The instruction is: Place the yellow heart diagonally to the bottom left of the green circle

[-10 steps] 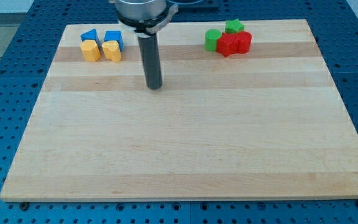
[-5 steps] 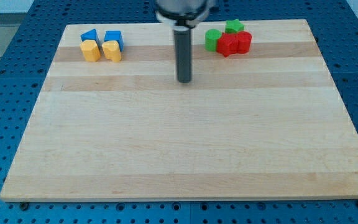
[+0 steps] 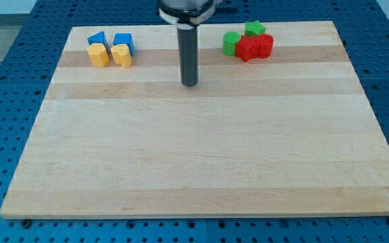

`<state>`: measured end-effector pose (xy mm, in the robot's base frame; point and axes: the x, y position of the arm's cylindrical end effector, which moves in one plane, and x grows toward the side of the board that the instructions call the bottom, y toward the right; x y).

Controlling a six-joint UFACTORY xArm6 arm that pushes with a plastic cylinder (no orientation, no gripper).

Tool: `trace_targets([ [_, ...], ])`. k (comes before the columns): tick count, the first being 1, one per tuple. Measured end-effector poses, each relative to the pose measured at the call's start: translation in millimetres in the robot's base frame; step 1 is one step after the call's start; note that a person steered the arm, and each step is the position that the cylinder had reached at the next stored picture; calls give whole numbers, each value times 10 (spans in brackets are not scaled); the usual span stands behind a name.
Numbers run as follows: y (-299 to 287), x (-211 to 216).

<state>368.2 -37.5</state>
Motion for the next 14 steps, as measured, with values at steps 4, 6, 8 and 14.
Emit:
trace_targets([
  [4,-269,0],
  [6,-196,17],
  [8,-122,-150],
  [14,-2672,-466],
])
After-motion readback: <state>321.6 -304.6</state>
